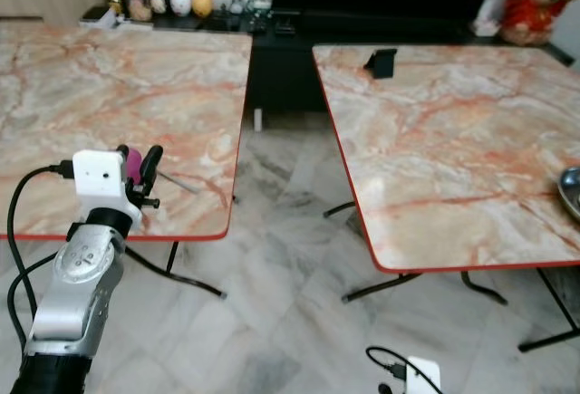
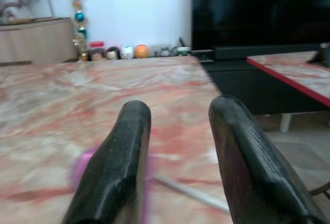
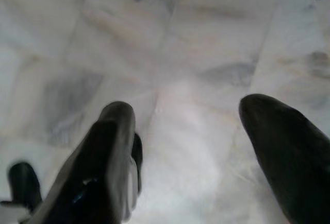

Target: Setting the table

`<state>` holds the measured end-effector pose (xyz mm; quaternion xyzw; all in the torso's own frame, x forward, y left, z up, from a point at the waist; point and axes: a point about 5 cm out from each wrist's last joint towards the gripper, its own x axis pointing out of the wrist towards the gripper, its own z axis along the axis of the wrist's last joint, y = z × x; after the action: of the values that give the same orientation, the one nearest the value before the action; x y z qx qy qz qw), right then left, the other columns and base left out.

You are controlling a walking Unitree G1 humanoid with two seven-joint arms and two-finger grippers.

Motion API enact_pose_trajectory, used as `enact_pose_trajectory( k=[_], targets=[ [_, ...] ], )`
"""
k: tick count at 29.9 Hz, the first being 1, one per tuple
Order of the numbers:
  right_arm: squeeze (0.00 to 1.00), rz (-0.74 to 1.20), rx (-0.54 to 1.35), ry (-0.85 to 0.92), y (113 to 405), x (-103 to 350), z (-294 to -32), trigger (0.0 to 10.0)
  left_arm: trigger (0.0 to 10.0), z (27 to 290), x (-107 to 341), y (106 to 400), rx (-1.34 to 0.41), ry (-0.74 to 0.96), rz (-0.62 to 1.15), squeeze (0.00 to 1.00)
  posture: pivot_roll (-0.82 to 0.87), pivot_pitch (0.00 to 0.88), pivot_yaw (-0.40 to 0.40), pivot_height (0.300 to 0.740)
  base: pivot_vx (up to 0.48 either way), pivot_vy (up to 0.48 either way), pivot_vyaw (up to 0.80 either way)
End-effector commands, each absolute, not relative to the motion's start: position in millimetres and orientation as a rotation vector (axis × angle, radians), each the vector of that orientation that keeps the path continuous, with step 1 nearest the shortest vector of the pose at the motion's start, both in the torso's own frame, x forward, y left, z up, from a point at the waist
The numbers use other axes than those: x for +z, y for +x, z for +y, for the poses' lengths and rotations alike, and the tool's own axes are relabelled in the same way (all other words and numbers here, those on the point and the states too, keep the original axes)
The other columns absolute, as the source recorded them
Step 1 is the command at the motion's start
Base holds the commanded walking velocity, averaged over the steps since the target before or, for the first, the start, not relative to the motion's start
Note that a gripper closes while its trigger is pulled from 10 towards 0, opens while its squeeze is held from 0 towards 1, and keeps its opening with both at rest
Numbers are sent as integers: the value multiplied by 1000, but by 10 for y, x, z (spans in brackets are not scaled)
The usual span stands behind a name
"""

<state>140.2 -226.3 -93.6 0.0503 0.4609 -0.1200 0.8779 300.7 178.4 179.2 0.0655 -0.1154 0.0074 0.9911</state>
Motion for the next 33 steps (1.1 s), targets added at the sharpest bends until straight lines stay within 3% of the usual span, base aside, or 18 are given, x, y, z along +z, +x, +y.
enact_pose_trajectory(
  k=[1,7,33],
  targets=[
    [0,946,-248,110,1442,-922,-2255,10000,10000,1814,1817,3009,28,142,-241,0,126,0,-55,740,0,345,0],
    [0,947,-247,110,1442,-922,-2253,10000,10000,1808,1818,3012,24,140,-241,0,127,0,-55,740,0,334,0],
    [0,950,-239,111,1434,-926,-2246,10000,10000,1622,1770,3032,-103,40,-196,0,130,0,-54,740,0,0,0]
  ],
)
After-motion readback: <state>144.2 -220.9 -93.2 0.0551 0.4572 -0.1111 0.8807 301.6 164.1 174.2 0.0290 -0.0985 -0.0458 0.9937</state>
